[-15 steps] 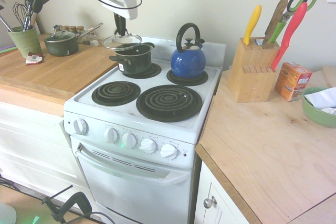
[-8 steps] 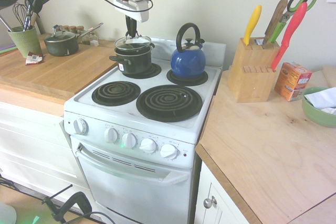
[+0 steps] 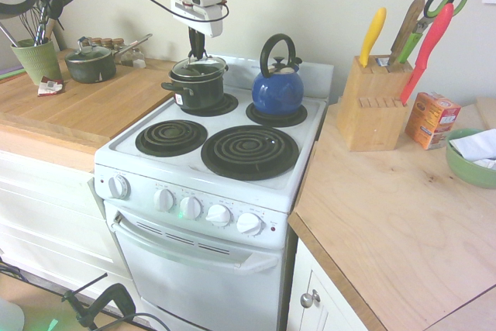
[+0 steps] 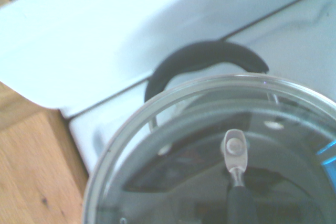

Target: Cover the lid of the pot

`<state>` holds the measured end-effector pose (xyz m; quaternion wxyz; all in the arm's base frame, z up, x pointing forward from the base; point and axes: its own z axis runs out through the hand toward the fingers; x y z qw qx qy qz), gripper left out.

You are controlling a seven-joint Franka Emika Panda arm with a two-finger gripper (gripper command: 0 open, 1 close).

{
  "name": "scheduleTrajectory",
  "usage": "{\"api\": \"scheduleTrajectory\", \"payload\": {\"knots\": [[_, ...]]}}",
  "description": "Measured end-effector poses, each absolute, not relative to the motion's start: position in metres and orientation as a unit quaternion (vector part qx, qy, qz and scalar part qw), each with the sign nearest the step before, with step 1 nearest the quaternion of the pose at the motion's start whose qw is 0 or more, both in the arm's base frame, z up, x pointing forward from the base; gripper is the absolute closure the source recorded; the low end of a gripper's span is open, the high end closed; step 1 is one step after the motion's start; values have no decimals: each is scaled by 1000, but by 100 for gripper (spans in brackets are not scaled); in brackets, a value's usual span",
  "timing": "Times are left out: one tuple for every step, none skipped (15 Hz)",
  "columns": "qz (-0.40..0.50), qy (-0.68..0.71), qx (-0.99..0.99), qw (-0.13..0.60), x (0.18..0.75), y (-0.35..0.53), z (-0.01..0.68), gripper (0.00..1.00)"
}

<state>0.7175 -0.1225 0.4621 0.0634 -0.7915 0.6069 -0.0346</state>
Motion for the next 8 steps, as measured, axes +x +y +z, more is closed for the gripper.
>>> {"api": "scheduleTrajectory", "payload": {"knots": [[-34, 606, -792, 63, 717, -123, 461, 100], [-33, 606, -793, 63, 717, -123, 461, 100], [-33, 605, -793, 62, 716, -123, 460, 100], [-32, 605, -793, 62, 716, -123, 460, 100], [-32, 605, -793, 62, 716, -122, 460, 100], [-33, 605, -793, 62, 716, -123, 460, 100], [-33, 605, -793, 63, 716, -122, 461, 100], [-33, 605, -793, 63, 716, -122, 462, 100]]}}
